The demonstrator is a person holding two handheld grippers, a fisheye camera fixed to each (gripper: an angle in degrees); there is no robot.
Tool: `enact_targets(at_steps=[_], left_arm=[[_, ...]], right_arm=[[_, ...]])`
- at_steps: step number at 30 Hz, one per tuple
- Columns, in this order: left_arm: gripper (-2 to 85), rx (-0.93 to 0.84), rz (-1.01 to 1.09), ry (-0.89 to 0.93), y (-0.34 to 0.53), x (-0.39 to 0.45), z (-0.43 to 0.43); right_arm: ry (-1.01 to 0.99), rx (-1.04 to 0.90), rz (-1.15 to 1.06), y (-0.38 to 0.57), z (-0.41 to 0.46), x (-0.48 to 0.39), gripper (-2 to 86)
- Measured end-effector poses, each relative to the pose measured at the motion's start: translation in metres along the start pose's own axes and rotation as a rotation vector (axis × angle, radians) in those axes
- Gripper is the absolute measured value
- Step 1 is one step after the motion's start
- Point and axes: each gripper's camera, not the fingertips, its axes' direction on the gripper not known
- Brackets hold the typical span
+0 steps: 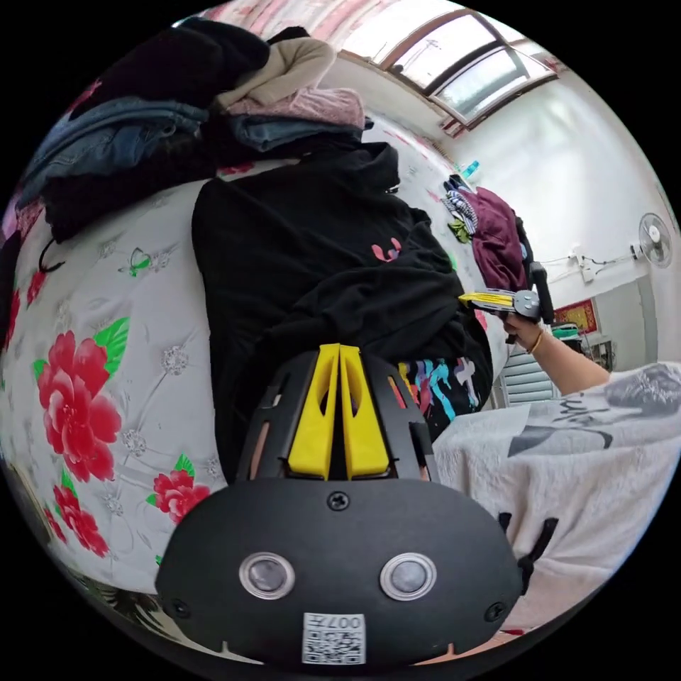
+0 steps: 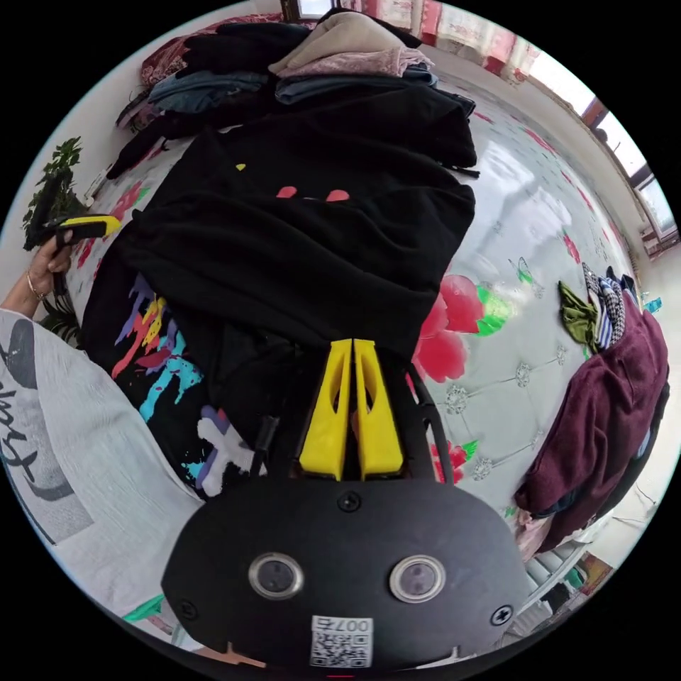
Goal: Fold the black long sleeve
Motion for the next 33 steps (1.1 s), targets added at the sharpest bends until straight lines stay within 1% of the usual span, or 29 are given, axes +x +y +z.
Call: enact_targets(at_steps=[2,4,6,7,8,10,12,13,14,16,18,19,22,23,24,27,29,30,31,33], left_arm=[[-0.6,0.074,0.095,0.006,0.018,0.024,-0.033],[-0.2,0.080,0.112,-0.021,0.032,0.031,-0.043],[1.3,0.081,0.044,-0.036,0.044,0.020,-0.038],[4.4,0.081,-0.027,-0.026,0.048,0.006,-0.030],[9.2,0.073,-0.100,-0.005,0.047,-0.008,-0.019],[10.8,0.070,-0.146,0.055,0.037,-0.022,0.000],[10.1,0.043,-0.179,0.095,0.020,-0.029,0.022],[7.1,0.020,-0.173,0.098,0.007,-0.028,0.038],[4.0,-0.024,-0.168,0.075,-0.006,-0.026,0.054],[0.5,-0.078,-0.177,0.001,-0.021,-0.023,0.068],[-0.4,-0.032,-0.104,0.023,-0.030,-0.009,0.056],[-0.7,0.037,-0.039,0.024,-0.031,0.007,0.035],[-0.9,0.162,0.149,0.038,-0.009,0.053,-0.022],[-0.9,0.169,0.205,0.017,0.007,0.066,-0.032],[-0.9,0.157,0.224,0.011,0.015,0.070,-0.032],[-0.9,-0.018,0.199,0.008,0.051,0.068,0.019],[-0.9,-0.203,0.119,0.000,0.079,0.056,0.092],[-0.9,-0.229,0.097,0.000,0.084,0.054,0.105],[-0.8,-0.248,0.062,0.008,0.091,0.051,0.120],[-0.5,-0.222,0.017,0.029,0.094,0.047,0.120]], right_arm=[[0.056,0.026,-0.025,0.003,-0.006,0.003,0.0],[0.021,0.040,-0.023,0.006,-0.009,0.009,0.1],[-0.008,0.079,-0.015,0.006,-0.013,0.015,0.5],[-0.015,0.089,-0.030,0.002,-0.014,0.017,0.7],[-0.019,0.068,-0.057,-0.005,-0.011,0.017,0.8],[-0.016,0.004,-0.106,-0.017,0.000,0.014,0.9],[0.014,-0.058,-0.143,-0.027,0.013,0.013,0.7],[0.058,-0.077,-0.154,-0.031,0.020,0.014,0.5],[0.089,-0.069,-0.161,-0.034,0.021,0.016,0.4],[0.079,-0.053,-0.153,-0.039,0.015,0.024,0.2],[0.075,0.002,-0.138,-0.039,0.001,0.034,0.0],[0.081,0.042,-0.131,-0.036,-0.011,0.040,0.0],[0.107,0.106,-0.112,-0.023,-0.032,0.054,-0.1],[0.118,0.118,-0.107,-0.016,-0.034,0.058,-0.1],[0.115,0.118,-0.108,-0.013,-0.034,0.060,-0.1],[0.052,0.052,-0.105,-0.005,-0.014,0.070,-0.2],[0.151,-0.129,-0.132,-0.002,0.022,0.075,-0.1],[0.167,-0.162,-0.135,0.000,0.028,0.077,-0.1],[0.168,-0.119,-0.131,0.002,0.025,0.082,-0.1],[0.129,-0.125,-0.081,-0.004,0.014,0.097,0.0]])
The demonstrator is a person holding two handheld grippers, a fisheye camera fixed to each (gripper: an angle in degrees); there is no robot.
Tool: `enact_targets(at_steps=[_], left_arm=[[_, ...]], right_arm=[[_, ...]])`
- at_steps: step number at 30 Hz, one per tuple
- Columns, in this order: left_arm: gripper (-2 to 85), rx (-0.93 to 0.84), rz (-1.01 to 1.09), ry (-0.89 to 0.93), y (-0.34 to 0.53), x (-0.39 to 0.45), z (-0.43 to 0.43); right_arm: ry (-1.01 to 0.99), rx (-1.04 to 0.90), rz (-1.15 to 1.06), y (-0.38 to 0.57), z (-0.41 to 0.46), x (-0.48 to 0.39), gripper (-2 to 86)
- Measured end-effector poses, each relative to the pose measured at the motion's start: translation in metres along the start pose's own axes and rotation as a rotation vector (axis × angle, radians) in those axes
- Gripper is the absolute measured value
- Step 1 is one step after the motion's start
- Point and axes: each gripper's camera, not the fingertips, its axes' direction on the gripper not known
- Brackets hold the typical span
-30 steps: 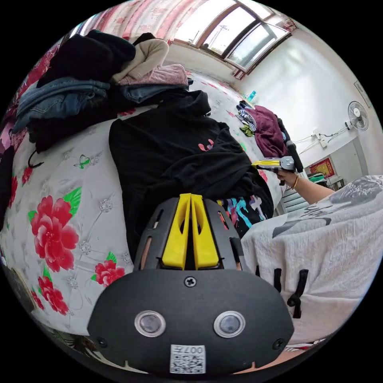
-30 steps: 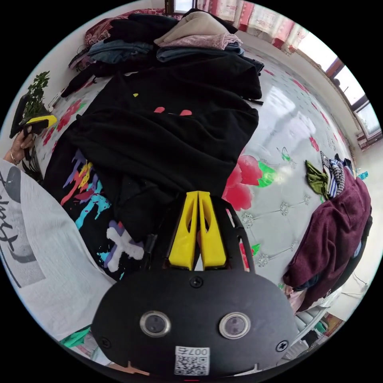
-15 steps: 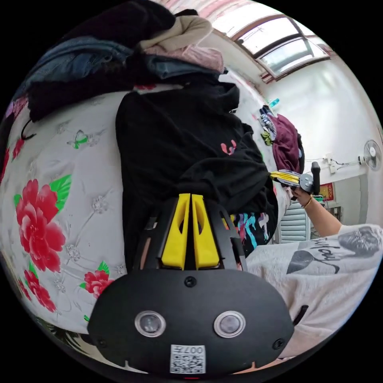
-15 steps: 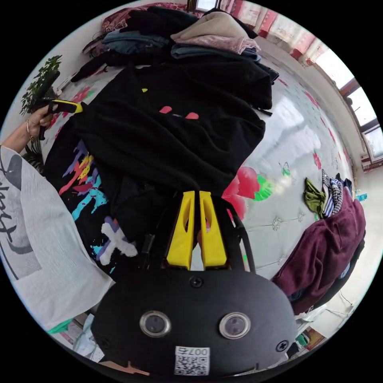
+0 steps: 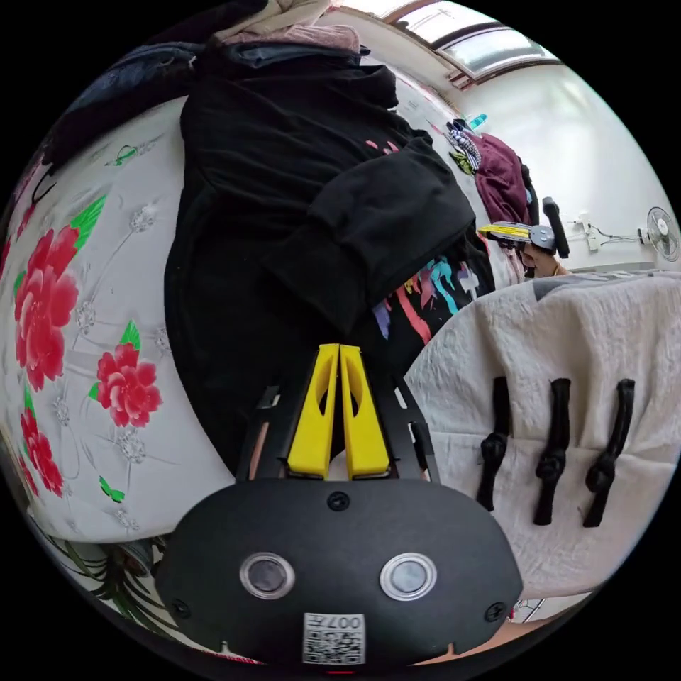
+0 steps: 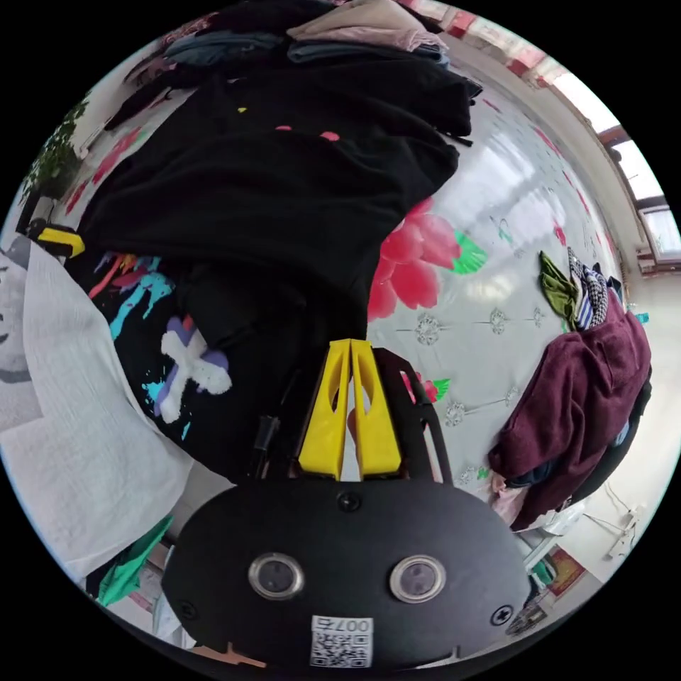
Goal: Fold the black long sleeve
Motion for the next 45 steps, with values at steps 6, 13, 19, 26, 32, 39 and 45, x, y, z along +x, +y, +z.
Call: enact_targets(at_steps=[6,13,19,26,32,39,45], left_arm=[[2.9,0.177,-0.048,-0.041,-0.012,-0.025,-0.061],[2.8,0.032,-0.011,-0.053,-0.088,-0.044,0.004],[1.1,0.065,-0.068,0.071,-0.089,-0.086,0.000],[1.6,0.292,-0.123,0.149,-0.128,-0.127,-0.056],[3.1,0.302,-0.124,0.163,-0.161,-0.132,-0.047],[3.7,0.347,-0.107,0.174,-0.173,-0.143,-0.063],[4.1,0.359,-0.129,0.219,-0.162,-0.148,-0.054]], right_arm=[[-0.224,0.300,0.235,-0.016,-0.052,0.081,1.5],[-0.294,0.139,0.292,-0.069,0.004,0.112,3.5],[-0.410,0.278,0.410,-0.060,-0.028,0.174,6.0],[-0.591,0.500,0.491,-0.158,-0.065,0.260,10.3],[-0.729,0.379,0.631,-0.252,-0.032,0.282,5.2],[-0.764,0.729,-0.012,-0.205,-0.114,0.203,0.2],[-0.721,0.311,-0.479,-0.094,-0.106,0.054,1.1]])
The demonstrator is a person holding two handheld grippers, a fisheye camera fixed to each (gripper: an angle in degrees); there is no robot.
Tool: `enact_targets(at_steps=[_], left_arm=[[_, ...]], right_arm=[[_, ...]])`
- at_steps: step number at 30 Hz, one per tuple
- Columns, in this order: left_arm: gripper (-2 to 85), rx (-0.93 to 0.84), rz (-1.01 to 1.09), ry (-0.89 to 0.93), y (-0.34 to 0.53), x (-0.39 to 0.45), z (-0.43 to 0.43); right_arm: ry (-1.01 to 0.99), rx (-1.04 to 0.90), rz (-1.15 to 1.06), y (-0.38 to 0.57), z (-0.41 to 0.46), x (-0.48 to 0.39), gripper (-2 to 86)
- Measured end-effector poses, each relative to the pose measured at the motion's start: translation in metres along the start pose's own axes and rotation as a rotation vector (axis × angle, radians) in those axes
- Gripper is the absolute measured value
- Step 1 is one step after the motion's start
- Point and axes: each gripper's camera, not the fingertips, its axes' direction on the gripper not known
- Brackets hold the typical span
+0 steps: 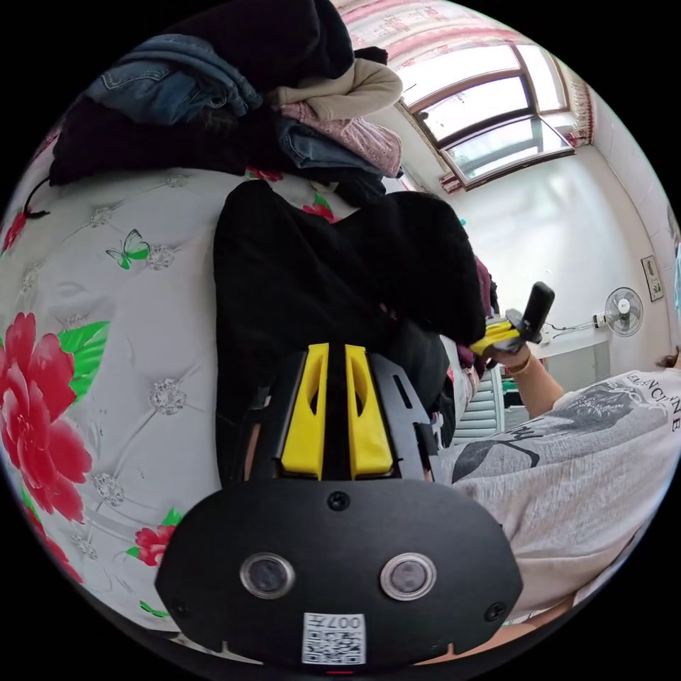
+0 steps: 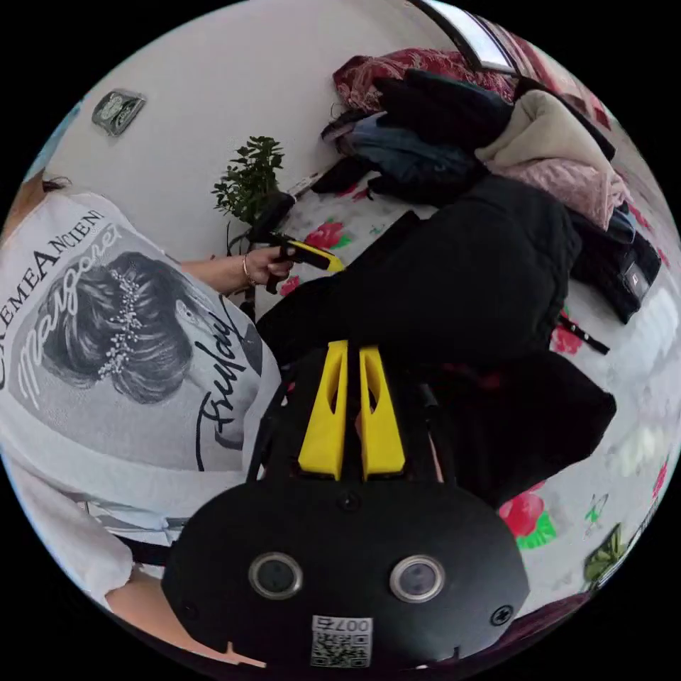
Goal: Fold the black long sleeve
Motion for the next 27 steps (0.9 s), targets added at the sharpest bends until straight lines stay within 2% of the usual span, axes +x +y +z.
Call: enact_targets(at_steps=[2,4,6,8,11,13,15,18,20,21,24,26,27], left_arm=[[4.4,0.004,-0.004,0.019,0.002,0.004,0.003],[4.7,0.000,0.020,0.023,-0.002,0.012,0.005],[5.5,-0.007,0.059,0.013,-0.014,0.022,0.006],[6.8,0.009,0.120,0.014,-0.045,0.039,0.006],[9.6,0.032,0.211,0.075,-0.104,0.070,0.016],[11.7,0.013,0.270,0.100,-0.146,0.097,0.035],[12.8,-0.041,0.336,0.099,-0.184,0.130,0.067],[10.7,-0.232,0.382,0.082,-0.223,0.172,0.149],[1.1,-0.426,0.380,0.041,-0.223,0.183,0.215],[0.7,-0.435,0.379,0.017,-0.220,0.183,0.220],[-0.5,-0.255,0.376,0.062,-0.202,0.187,0.168],[-0.6,-0.037,0.317,0.128,-0.165,0.181,0.078],[-0.6,0.000,0.308,0.149,-0.153,0.179,0.057]], right_arm=[[0.023,-0.137,0.144,0.036,0.049,-0.017,2.4],[0.013,-0.160,0.210,0.053,0.065,-0.027,3.3],[0.074,-0.129,0.274,0.061,0.066,-0.032,4.2],[0.144,0.004,0.361,0.065,0.052,-0.032,5.4],[0.106,0.146,0.532,0.069,0.045,-0.017,6.7],[0.089,0.151,0.610,0.071,0.055,-0.010,6.9],[0.106,0.136,0.639,0.070,0.070,-0.012,6.4],[0.128,0.126,0.666,0.067,0.093,-0.020,3.5],[0.232,0.164,0.646,0.063,0.101,-0.038,1.2],[0.273,0.180,0.621,0.061,0.101,-0.045,1.0],[0.411,0.224,0.407,0.050,0.089,-0.085,0.1],[0.497,0.244,0.234,0.042,0.074,-0.120,-0.1],[0.506,0.252,0.191,0.040,0.070,-0.129,-0.1]])
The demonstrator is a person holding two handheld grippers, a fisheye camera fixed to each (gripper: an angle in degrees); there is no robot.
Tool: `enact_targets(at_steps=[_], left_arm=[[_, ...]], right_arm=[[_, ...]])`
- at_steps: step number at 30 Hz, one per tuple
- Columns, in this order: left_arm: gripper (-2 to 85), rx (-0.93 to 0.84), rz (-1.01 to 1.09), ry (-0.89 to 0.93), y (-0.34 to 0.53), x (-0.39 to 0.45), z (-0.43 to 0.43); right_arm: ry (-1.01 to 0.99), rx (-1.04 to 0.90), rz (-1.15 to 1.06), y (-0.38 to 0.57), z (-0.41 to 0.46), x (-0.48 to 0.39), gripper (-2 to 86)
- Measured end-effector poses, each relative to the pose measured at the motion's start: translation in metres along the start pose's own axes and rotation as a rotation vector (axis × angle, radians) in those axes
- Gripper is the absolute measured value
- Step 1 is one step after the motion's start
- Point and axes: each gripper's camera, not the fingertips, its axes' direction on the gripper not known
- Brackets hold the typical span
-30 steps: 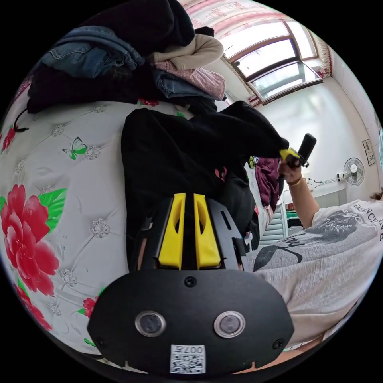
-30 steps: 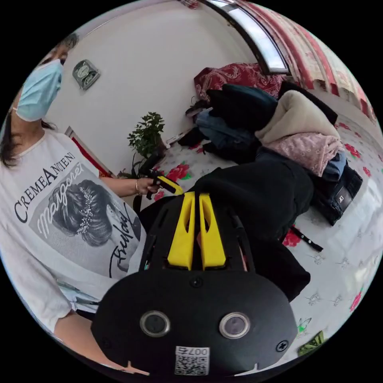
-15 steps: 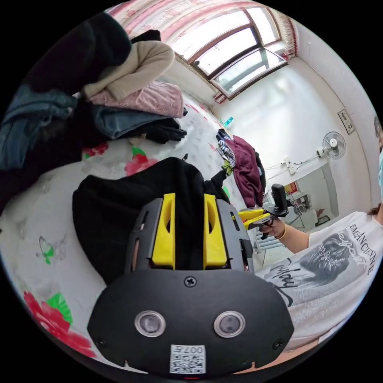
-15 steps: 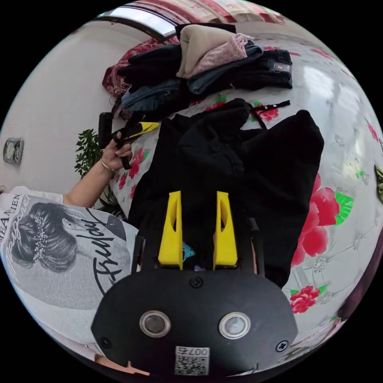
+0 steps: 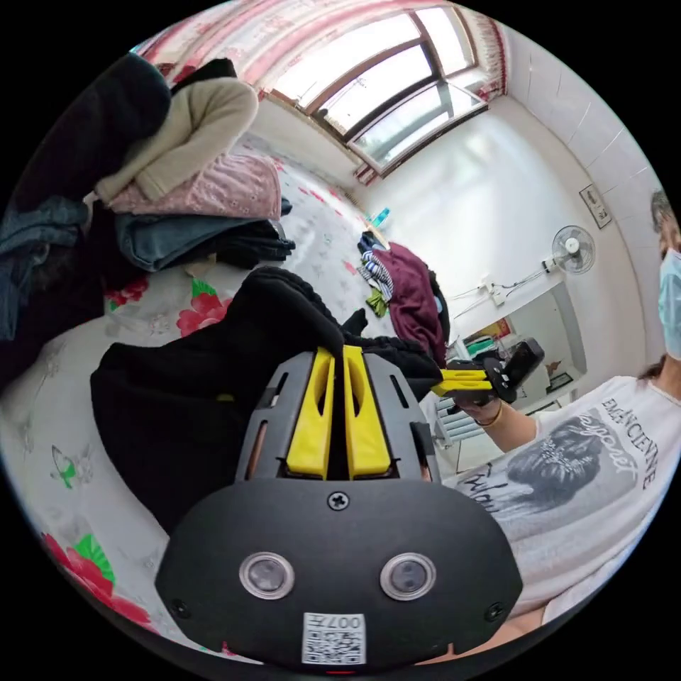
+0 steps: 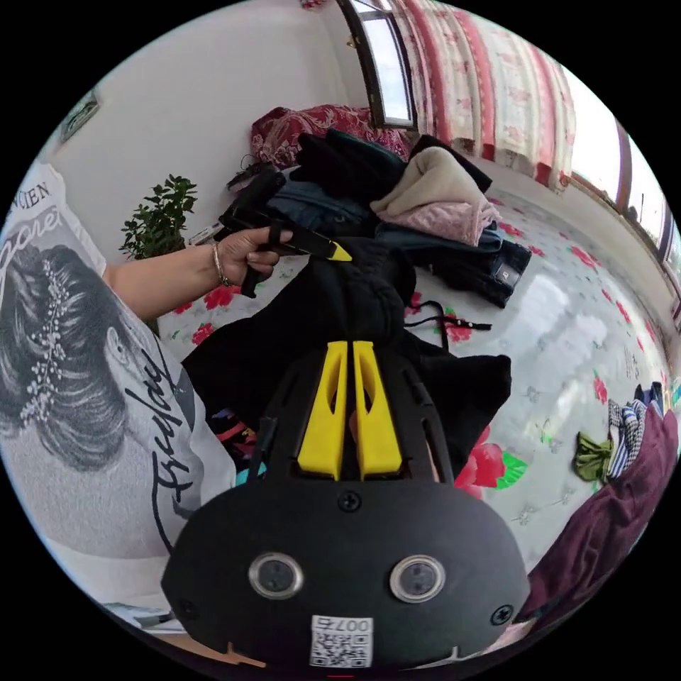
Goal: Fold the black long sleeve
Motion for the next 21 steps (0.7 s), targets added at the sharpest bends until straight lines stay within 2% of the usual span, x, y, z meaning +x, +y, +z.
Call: enact_targets(at_steps=[2,4,6,8,11,13,16,21], left_arm=[[-0.5,0.077,-0.018,0.029,0.054,0.027,-0.064],[-0.4,0.070,-0.036,-0.001,0.096,0.050,-0.087],[0.0,0.019,-0.074,-0.051,0.138,0.067,-0.087],[1.5,-0.114,-0.167,-0.118,0.192,0.073,-0.057],[4.9,-0.280,-0.230,-0.191,0.242,0.078,-0.008],[5.6,-0.362,-0.202,-0.266,0.253,0.092,0.006],[6.1,-0.344,-0.106,-0.349,0.251,0.124,-0.015],[6.3,-0.094,-0.079,-0.382,0.227,0.135,-0.083]], right_arm=[[-0.001,0.046,-0.155,-0.010,-0.027,-0.030,-0.2],[0.029,0.022,-0.311,-0.013,-0.037,-0.062,-0.2],[0.022,-0.055,-0.450,-0.010,-0.032,-0.093,-0.2],[-0.003,-0.221,-0.576,0.008,-0.001,-0.124,-0.2],[-0.041,-0.487,-0.561,0.048,0.063,-0.136,-0.1],[-0.020,-0.587,-0.535,0.069,0.087,-0.138,-0.1],[-0.028,-0.539,-0.467,0.072,0.075,-0.138,-0.1],[-0.076,-0.346,-0.281,0.052,0.037,-0.115,0.1]])
